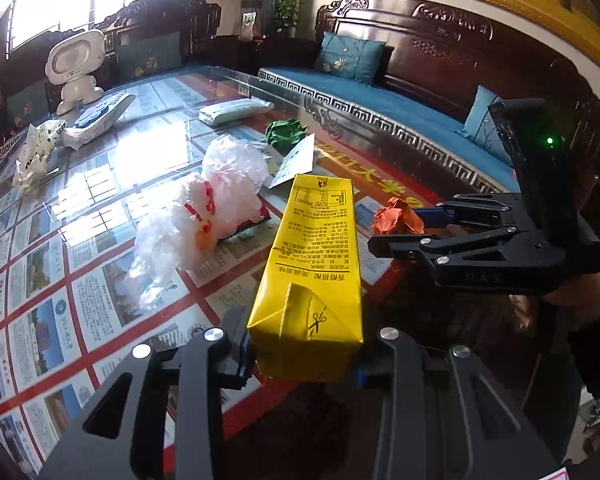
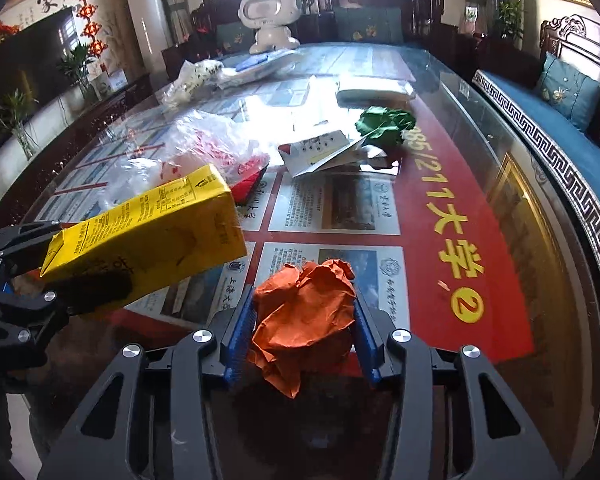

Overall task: Collect trash
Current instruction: 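Carry both items over the tan bin and open both tools to drop them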

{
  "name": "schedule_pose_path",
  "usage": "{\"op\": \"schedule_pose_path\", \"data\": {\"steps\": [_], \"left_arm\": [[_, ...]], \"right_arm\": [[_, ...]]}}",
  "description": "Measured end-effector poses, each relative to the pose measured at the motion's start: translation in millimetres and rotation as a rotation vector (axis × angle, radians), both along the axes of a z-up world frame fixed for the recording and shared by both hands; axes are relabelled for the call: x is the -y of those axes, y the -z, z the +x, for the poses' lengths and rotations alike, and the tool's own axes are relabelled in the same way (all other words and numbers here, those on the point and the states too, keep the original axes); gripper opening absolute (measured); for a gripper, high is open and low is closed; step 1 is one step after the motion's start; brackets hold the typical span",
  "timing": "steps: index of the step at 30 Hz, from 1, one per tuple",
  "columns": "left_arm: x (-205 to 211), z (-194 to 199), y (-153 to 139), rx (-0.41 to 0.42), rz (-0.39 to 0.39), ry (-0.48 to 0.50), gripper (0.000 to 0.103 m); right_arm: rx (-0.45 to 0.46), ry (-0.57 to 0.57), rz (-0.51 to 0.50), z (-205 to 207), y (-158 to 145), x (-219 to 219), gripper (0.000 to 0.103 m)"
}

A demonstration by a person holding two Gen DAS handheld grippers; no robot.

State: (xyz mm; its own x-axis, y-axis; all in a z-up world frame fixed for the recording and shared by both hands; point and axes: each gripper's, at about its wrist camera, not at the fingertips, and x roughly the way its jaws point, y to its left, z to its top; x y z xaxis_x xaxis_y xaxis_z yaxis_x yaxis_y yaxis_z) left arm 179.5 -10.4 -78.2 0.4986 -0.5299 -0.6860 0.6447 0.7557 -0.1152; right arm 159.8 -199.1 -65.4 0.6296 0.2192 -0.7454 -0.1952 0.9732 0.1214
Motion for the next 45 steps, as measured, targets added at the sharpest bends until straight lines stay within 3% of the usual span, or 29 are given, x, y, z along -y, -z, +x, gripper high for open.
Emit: {"op": "schedule_pose_path", "data": {"steps": [6, 12, 18, 24, 34, 45], "left_arm": [[-8.7, -36.1, -20.0, 0.047, -0.021, -0.005, 0.037], [-19.7, -99.0, -40.2, 0.07, -0.056, 0.0, 0.037], [-22.5, -155.7, -39.6, 0.055, -0.036, 0.029, 0.037], [-25.4, -206.3, -28.7, 0.024, -0.034, 0.056, 0.037], [-19.4, -275.8, 39.8, -0.135, 0.0, 0.119, 0.037], [-5.6, -288.9, 140.2, -0.365, 0.076, 0.145, 0.037]], "right_arm": [[0.055, -0.015, 0.0, -42.2, -24.0, 2.8, 0.044], [0.111, -0.063, 0.013, -104.7, -52.4, -3.6, 0.045], [0.137, -0.135, 0.027, -170.6, -65.4, -15.7, 0.045], [0.118, -0.168, 0.047, -227.7, -57.5, -22.6, 0.045], [-0.033, -0.161, 0.087, -295.4, 2.6, -23.5, 0.046], [-0.218, -0.146, 0.09, -315.4, 78.3, -31.3, 0.046]]}}
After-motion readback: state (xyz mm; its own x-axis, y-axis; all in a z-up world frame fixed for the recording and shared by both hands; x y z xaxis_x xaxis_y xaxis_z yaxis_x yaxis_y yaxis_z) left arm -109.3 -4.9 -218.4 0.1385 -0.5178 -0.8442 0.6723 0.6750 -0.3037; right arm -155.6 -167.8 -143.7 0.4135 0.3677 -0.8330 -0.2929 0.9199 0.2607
